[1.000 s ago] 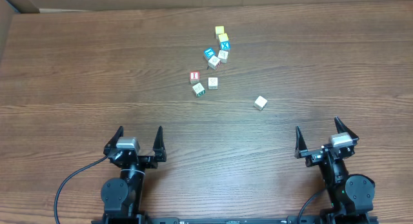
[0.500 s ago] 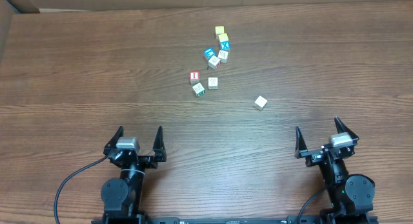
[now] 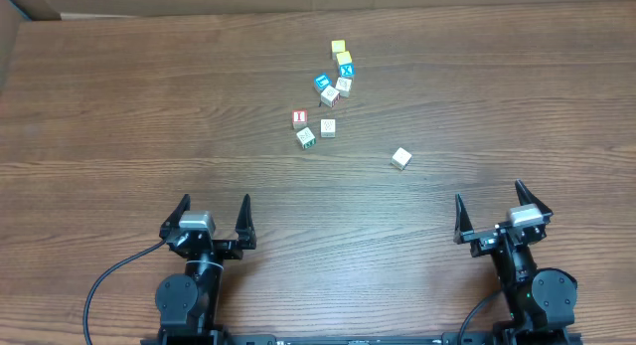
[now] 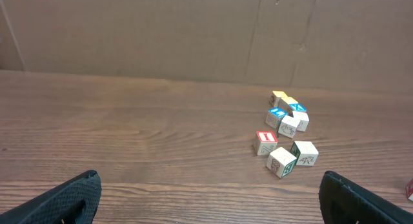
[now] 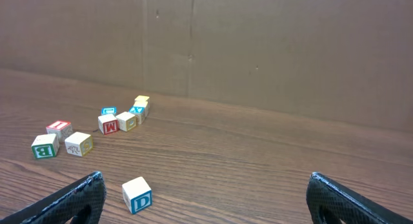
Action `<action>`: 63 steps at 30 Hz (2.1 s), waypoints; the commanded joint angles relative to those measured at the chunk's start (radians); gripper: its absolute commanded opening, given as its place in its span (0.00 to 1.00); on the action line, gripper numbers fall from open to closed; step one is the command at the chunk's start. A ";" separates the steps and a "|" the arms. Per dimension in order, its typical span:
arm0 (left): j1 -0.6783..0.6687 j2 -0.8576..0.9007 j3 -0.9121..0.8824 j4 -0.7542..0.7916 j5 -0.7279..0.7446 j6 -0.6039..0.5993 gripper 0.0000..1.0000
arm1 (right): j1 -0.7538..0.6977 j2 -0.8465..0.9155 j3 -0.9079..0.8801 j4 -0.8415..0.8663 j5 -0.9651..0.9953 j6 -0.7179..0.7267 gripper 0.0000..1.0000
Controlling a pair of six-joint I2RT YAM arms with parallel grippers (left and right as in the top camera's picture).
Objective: Flip 4 blocks
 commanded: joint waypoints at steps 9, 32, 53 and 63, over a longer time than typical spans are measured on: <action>0.008 -0.010 -0.003 -0.002 -0.004 0.019 1.00 | -0.005 -0.008 -0.011 0.005 0.005 -0.003 1.00; 0.008 -0.010 -0.003 -0.002 -0.004 0.019 1.00 | -0.005 -0.008 -0.011 0.005 0.005 -0.003 1.00; 0.008 -0.010 -0.003 -0.002 -0.006 0.019 1.00 | -0.005 -0.008 -0.011 0.005 0.005 -0.003 1.00; 0.008 -0.010 -0.003 0.006 0.038 0.007 1.00 | -0.005 -0.008 -0.010 0.009 -0.031 0.110 1.00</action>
